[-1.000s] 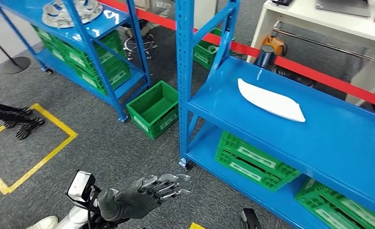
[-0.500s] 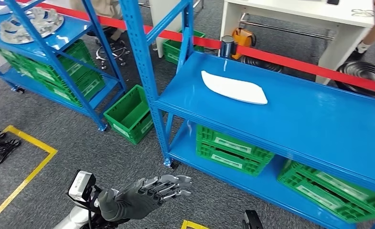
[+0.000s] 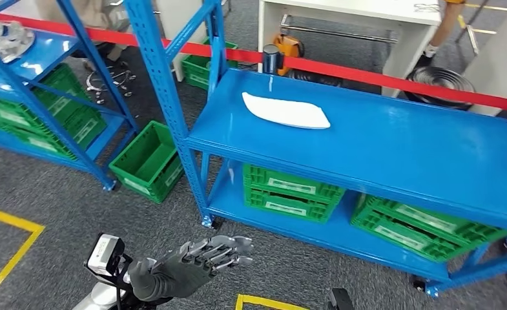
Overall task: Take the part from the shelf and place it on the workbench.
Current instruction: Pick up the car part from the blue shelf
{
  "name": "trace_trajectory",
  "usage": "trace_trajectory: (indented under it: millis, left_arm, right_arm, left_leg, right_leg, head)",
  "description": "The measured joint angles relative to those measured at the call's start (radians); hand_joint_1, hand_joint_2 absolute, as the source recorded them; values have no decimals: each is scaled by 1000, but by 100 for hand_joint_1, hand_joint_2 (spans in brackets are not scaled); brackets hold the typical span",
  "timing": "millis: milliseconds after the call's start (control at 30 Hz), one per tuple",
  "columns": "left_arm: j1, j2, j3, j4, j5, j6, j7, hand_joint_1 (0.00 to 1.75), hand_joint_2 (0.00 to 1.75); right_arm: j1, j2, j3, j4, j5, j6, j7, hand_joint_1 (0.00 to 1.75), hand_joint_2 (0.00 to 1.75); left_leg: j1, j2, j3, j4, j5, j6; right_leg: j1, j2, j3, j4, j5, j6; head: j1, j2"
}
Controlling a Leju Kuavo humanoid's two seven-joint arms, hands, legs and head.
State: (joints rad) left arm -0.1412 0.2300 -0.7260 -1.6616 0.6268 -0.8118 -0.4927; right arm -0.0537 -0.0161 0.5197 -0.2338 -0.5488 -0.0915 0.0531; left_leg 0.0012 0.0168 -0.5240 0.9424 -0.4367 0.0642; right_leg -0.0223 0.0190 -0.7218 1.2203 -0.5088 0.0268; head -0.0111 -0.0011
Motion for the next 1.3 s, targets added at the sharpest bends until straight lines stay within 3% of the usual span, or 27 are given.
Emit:
trace_trajectory:
  millis: [33, 67, 133, 167, 233, 333, 400, 467, 500, 533, 567, 600, 633, 700, 767, 900, 967, 1033, 1067, 1100, 1133, 1200, 1267, 1300]
  left_arm:
    - [2, -1, 0, 1, 0, 0, -2, 0, 0]
    - [3, -3, 0, 1, 0, 0, -4, 0, 0]
    - [2, -9, 0, 1, 0, 0, -7, 0, 0]
    - [2, -11, 1, 1, 0, 1, -9, 0, 0]
    - [2, -13, 5, 1, 0, 3, -13, 0, 0]
    - [1, -15, 12, -1, -1, 8, -17, 0, 0]
    - [1, -17, 15, -2, -3, 13, -18, 0, 0]
    - [1, -18, 16, -3, -3, 17, -20, 0, 0]
    - [2, -18, 16, -4, -3, 19, -22, 0, 0]
    - [3, -18, 16, -4, -3, 20, -23, 0, 0]
    - [4, -18, 16, -4, -3, 21, -24, 0, 0]
    - [4, -18, 16, -4, -3, 21, -25, 0, 0]
    - [4, -19, 17, -4, -3, 21, -26, 0, 0]
    - [4, -20, 17, -5, -3, 21, -27, 0, 0]
    - [3, -20, 18, -7, -2, 21, -28, 0, 0]
    - [2, -22, 19, -8, 0, 21, -31, 0, 0]
    - [2, -25, 19, -9, 1, 21, -32, 0, 0]
    - [3, -28, 18, -9, 2, 21, -32, 0, 0]
    - [4, -28, 17, -9, 2, 21, -33, 0, 0]
    - [5, -29, 17, -9, 2, 21, -34, 0, 0]
    - [5, -29, 17, -8, 3, 21, -36, 0, 0]
    - [5, -30, 17, -8, 3, 21, -40, 0, 0]
    - [5, -32, 17, -9, 2, 21, -43, 0, 0]
    - [5, -32, 17, -9, 2, 21, -45, 0, 0]
  right_arm:
    - [3, -3, 0, 0, 1, 1, 0, 0, 0]
    - [6, -7, 0, 0, 1, 1, 1, 0, 0]
    - [11, -16, 0, 0, 0, 1, 2, 0, 0]
    - [11, -18, 0, 0, 0, -1, 2, 0, 0]
    - [11, -19, 0, 0, 0, -4, 1, 0, 0]
    - [20, -24, 0, 0, 8, 5, 3, 0, 0]
    - [21, -28, 1, 0, 13, 10, 5, 0, 0]
    - [17, -34, 1, 0, 18, 13, 7, 0, 0]
    - [15, -37, 2, 0, 19, 14, 7, 0, 0]
    - [14, -40, 2, 0, 20, 14, 7, 0, 0]
    - [14, -43, 2, 0, 20, 14, 7, 0, 0]
    - [14, -44, 2, 0, 20, 14, 8, 0, 0]
    - [14, -45, 2, 0, 20, 14, 8, 0, 0]
    - [14, -46, 3, 0, 20, 14, 8, 0, 0]
    - [13, -46, 4, 0, 20, 13, 8, 0, 0]
    - [12, -48, 6, 0, 23, 2, 7, 0, 0]
    - [12, -50, 7, 0, 23, -3, 7, 0, 0]
    - [13, -54, 7, 0, 23, -3, 6, 0, 0]
    - [15, -56, 7, 0, 23, -3, 6, 0, 0]
    - [16, -58, 7, 0, 23, -3, 6, 0, 0]
    - [17, -59, 7, 0, 23, -3, 6, 0, 0]
    - [18, -62, 7, 0, 22, -4, 2, 0, 0]
    - [17, -65, 7, 0, 21, -4, -2, 0, 0]
    - [18, -66, 7, 0, 20, -5, -4, 0, 0]
  left_leg:
    - [0, 14, -2, 2, 0, -1]
    - [0, 26, -5, 4, -1, -2]
    - [2, 48, -9, 16, -5, -10]
    - [1, 57, -14, 25, -11, -17]
    - [-2, 71, -24, 44, -21, -33]
    - [0, 79, -28, 55, -25, -46]
    - [7, 48, -43, 92, -56, -56]
    - [11, 5, -90, 201, -126, -66]
    - [11, -6, -120, 270, -159, -68]
    - [11, -10, -144, 326, -181, -69]
    - [11, -12, -155, 352, -185, -68]
    - [11, -13, -147, 341, -170, -64]
    - [11, -13, -119, 291, -140, -58]
    - [8, -18, -40, 146, -79, -42]
    - [1, -21, -2, 67, -58, -30]
    - [-3, -15, 0, 42, -38, -14]
    - [1, -11, 1, 27, -23, -5]
    - [-2, -10, -8, 27, -19, 0]
    - [-3, -9, -10, 27, -18, 0]
    - [-4, -8, -12, 28, -18, 0]
    - [-3, -8, -12, 30, -18, -2]
    - [-5, -7, -14, 40, -24, -10]
    - [-9, -7, -20, 52, -31, -21]
    - [-11, -6, -23, 55, -33, -25]
  right_leg:
    - [-3, -5, -15, 40, -12, 6]
    - [-7, -9, -10, 42, -9, 17]
    - [-14, -32, 60, -68, 29, 41]
    - [-15, -48, 102, -134, 43, 45]
    - [-12, -65, 145, -209, 56, 36]
    - [-10, -49, 140, -211, 58, 11]
    - [-14, -40, 137, -212, 63, 1]
    - [-15, -32, 132, -212, 68, -7]
    - [-13, -28, 130, -212, 70, -10]
    - [-11, -24, 127, -212, 71, -12]
    - [-9, -21, 126, -212, 73, -14]
    - [-7, -17, 125, -212, 74, -15]
    - [-5, -13, 125, -212, 75, -15]
    - [-2, -7, 127, -212, 77, -12]
    - [0, -5, 125, -212, 82, -5]
    - [-2, -7, 111, -205, 83, 13]
    - [-2, -10, 70, -122, 37, 8]
    - [-2, -10, 12, 10, -19, 5]
    - [-2, -11, -5, 54, -32, 9]
    - [-3, -11, -2, 60, -30, 16]
    - [-5, -13, 19, 25, -14, 26]
    - [-6, -19, 97, -114, 29, 39]
    - [-5, -22, 144, -203, 49, 30]
    - [-3, -21, 148, -212, 48, 21]
  head:
    - [0, 0]
    - [0, 0]
    - [0, 0]
    - [1, 0]
    - [-2, 0]
    - [-4, 0]
    - [-4, 0]
    - [-5, 0]
    - [-5, 0]
    - [-5, 0]
    - [-5, 0]
    - [-5, 0]
    - [-5, 0]
    - [-4, 0]
    - [-4, 0]
    - [-3, 0]
    - [-1, 0]
    - [0, 0]
    - [0, 0]
    - [1, 0]
    - [1, 0]
    - [1, 0]
    - [1, 0]
    - [0, 0]
